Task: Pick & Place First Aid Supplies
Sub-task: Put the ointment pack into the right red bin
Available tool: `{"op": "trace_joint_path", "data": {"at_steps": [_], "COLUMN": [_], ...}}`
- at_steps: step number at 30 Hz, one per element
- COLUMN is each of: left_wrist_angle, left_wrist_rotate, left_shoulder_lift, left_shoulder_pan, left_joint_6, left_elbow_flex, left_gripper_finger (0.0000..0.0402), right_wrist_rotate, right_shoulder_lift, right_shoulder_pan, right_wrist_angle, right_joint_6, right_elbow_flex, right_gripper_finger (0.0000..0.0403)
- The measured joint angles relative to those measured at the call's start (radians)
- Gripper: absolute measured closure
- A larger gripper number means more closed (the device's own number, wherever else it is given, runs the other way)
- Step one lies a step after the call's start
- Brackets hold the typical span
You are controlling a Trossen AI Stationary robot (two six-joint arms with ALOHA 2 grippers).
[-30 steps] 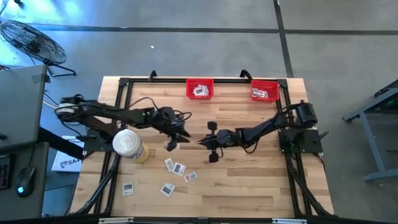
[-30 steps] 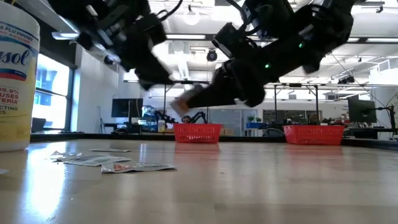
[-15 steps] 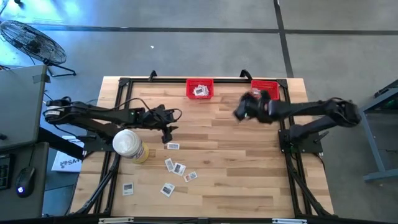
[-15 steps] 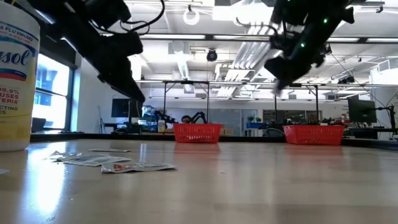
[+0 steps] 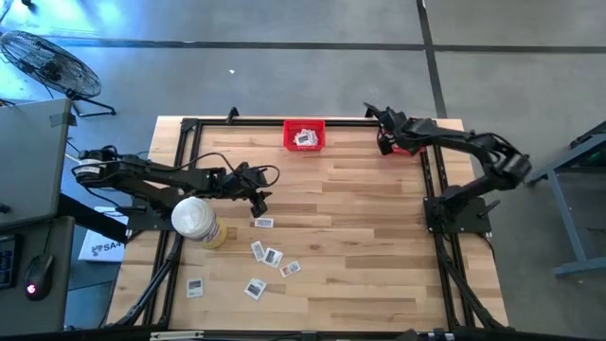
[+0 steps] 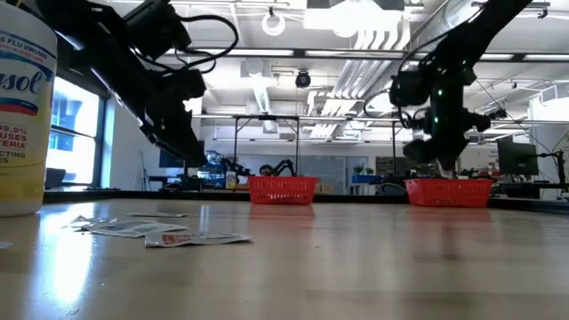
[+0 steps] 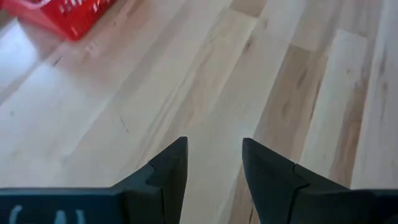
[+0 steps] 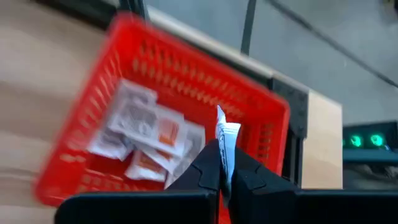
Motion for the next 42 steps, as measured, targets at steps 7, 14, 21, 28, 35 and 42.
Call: {"op": "trace_joint_path", "data": {"at_steps": [7,14,21,28,35,42], "left_wrist_angle": [0.037,0.003,-0.322,-0.576,-0.451,-0.367], "left_wrist_rotate": [0.017,0.039,0.083,0.250,0.267,0.333], "left_shoulder_lift": [0.031,0.031,-0.006,-0.009,-0.007,0.084], "left_shoulder_pan": [0.000,0.000,0.000,-0.008,-0.061,-0.060], "left_joint_6": [-0.020,-0.031,0.029,0.072,0.113,0.223], "left_elbow_flex": [0.000,0.001,0.129,0.153,0.109,0.104], "left_gripper_finger": [0.0251,0.0251,0.0251,0.0251,0.0252,0.0252], "right_wrist_rotate": [0.018,0.018,-0.058,-0.267,-0.354,-0.355], "right_shoulder_lift": [0.153,0.109,-0.061,-0.233,-0.315,-0.312], "right_shoulder_pan": [-0.018,-0.020,-0.014,0.108,0.358,0.539], "right_wrist_angle": [0.022,0.047,0.040,0.079,0.334,0.553], "right_joint_6": [-0.006,-0.095,-0.131,-0.113,-0.076,-0.051], "right_elbow_flex": [0.000,0.000,0.000,-0.012,-0.123,-0.210], "right_gripper_finger": [0.0374,0.0300,0.0227,0.0216,0.0218,0.0219]}}
